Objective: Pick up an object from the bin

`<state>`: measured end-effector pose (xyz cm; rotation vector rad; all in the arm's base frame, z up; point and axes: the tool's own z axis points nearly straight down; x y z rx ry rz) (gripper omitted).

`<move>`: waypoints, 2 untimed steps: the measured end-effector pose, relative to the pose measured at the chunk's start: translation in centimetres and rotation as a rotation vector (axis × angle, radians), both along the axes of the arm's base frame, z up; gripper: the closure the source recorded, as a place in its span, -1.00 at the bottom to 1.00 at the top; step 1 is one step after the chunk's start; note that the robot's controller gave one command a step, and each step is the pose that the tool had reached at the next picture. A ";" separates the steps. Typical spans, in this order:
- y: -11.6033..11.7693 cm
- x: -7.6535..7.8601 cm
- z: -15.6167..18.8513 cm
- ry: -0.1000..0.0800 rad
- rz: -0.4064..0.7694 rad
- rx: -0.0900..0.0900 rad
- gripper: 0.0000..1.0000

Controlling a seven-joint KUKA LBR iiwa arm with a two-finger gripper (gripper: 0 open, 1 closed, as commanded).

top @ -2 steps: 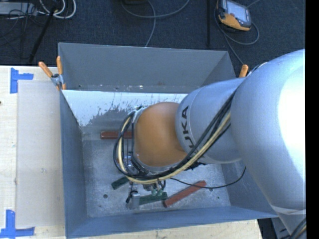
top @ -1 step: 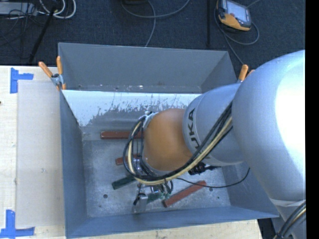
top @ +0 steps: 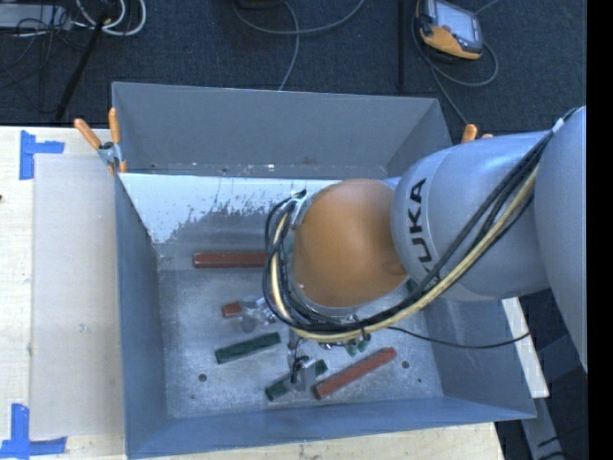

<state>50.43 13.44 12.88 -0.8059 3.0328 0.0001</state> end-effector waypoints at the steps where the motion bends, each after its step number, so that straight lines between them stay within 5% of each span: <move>1: 2.5 3.0 -6.2 0.004 0.078 0.000 -1.00; 2: 2.4 3.0 -5.9 0.005 0.073 0.000 1.00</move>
Offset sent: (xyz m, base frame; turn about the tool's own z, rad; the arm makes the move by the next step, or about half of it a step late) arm 0.0299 0.0237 -0.0588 -0.0785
